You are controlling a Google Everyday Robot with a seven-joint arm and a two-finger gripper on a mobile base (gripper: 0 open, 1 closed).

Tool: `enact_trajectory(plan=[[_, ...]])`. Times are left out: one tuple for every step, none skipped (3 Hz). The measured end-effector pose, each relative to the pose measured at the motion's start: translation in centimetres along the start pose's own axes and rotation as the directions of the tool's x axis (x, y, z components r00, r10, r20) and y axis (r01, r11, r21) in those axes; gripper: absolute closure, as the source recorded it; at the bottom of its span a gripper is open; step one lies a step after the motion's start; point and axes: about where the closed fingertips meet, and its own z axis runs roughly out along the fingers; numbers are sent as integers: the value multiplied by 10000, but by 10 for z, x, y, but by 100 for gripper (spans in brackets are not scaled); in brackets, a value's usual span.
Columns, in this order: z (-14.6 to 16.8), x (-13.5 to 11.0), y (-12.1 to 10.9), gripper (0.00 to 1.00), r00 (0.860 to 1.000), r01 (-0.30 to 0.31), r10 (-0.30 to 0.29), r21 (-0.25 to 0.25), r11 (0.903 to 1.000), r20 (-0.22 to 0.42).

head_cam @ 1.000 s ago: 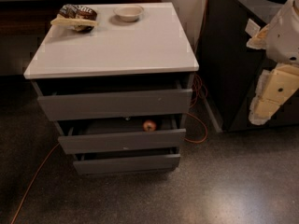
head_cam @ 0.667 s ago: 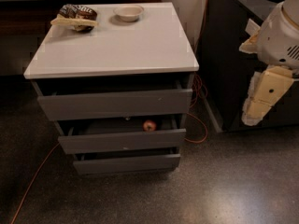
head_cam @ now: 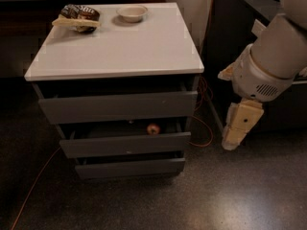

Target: Pick rxbar blueberry from middle drawer and place on counter

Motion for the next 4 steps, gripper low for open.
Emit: enact_trajectory(plan=[[41, -6, 13, 0, 9985, 482, -481, -31, 9988, 264], [90, -12, 17, 0, 9941, 814, -827, 200, 9965, 705], [137, -17, 21, 0, 9854, 1060, -1084, 256, 9940, 1313], [178, -25, 25, 0, 9720, 1418, -1445, 276, 9895, 1853]])
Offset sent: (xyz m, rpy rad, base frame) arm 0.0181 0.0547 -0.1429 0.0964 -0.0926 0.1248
